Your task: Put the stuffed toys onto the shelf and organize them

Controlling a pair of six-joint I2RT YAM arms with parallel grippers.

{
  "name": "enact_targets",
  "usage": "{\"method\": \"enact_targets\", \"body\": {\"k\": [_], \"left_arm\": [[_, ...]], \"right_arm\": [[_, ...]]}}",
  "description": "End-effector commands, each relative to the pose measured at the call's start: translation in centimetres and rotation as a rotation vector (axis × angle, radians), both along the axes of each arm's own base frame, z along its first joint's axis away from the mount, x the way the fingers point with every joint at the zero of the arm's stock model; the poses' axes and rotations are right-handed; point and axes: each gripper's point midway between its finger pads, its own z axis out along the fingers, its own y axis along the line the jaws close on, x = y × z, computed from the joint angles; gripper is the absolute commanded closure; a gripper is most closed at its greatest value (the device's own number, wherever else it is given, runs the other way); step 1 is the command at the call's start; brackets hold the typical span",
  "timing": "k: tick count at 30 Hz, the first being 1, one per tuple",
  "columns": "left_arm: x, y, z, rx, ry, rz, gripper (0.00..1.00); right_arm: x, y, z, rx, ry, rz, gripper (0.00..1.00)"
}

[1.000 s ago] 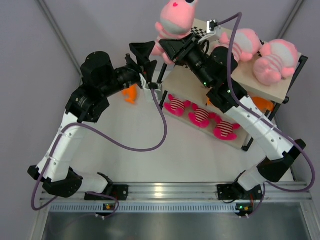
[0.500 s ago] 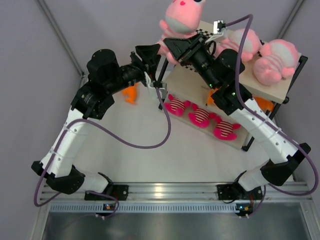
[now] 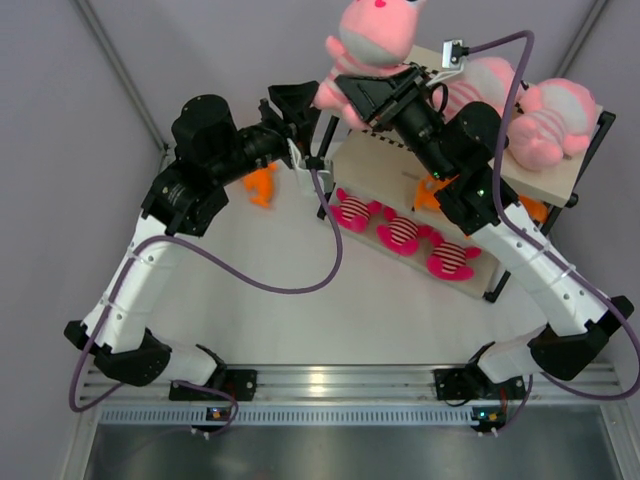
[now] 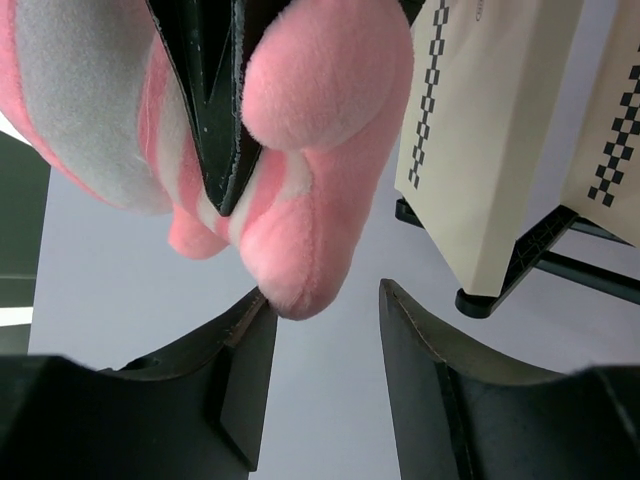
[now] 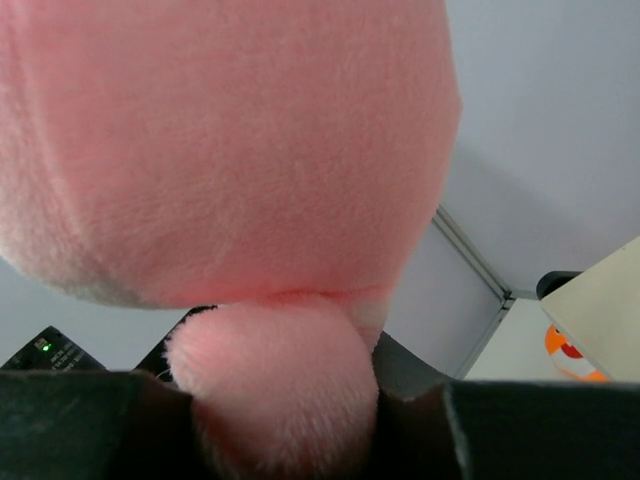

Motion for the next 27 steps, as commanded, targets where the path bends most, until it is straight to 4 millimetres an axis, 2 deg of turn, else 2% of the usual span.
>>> {"method": "enact_targets", "body": {"k": [1, 5, 9, 12, 18, 20, 21, 22, 24, 25, 27], "left_arm": [[-0.9, -0.4, 2.8, -0.053, -0.059, -0.05, 0.5], [-1.9, -0.8, 3.1, -0.073, -0.045, -0.09, 0.49], [-2.1, -0.9, 2.5, -0.058, -0.042, -0.101, 0.5], [-2.7, -0.9, 2.9, -0.068, -0.045, -0.12, 0.5], [-2.5, -1.1, 3.0, -0.069, -0.045, -0.121, 0.52], [-2.7, -1.3, 3.4, -0.082, -0.038, -0.136, 0.64], [-2.7, -1.4, 3.6, -0.091, -0.031, -0.144, 0.75], [-3.1, -1.3, 4.3, -0.115, -0.024, -0.152, 0.9], [-3.1, -1.8, 4.3, -0.121, -0.011, -0.167, 1.0], [-3.2, -1.7, 4.7, -0.126, -0.017, -0.171, 1.0], [-3.1, -1.9, 4.7, -0.132, -0.009, -0.175, 1.0]], "right_arm": [[-2.1, -1.0, 3.4, 0.096, -0.085, 0.062, 1.0], [-1.2, -0.3, 2.7, 0.093, -0.068, 0.064, 1.0], [-1.0, 0.0, 2.9, 0.1, -0.072, 0.065, 1.0], [-0.7, 0.4, 3.1, 0.1, -0.073, 0.068, 1.0], [-0.6, 1.3, 2.8, 0.08, -0.07, 0.083, 1.0], [-0.8, 1.3, 2.7, 0.08, -0.068, 0.085, 1.0], [-0.7, 1.4, 2.6, 0.08, -0.066, 0.085, 1.0], [-0.7, 1.4, 2.6, 0.08, -0.067, 0.083, 1.0], [-0.5, 1.6, 2.3, 0.071, -0.059, 0.086, 1.0], [-0.4, 1.7, 2.2, 0.07, -0.057, 0.087, 0.99], [-0.2, 1.7, 1.8, 0.063, -0.049, 0.084, 0.88]]}}
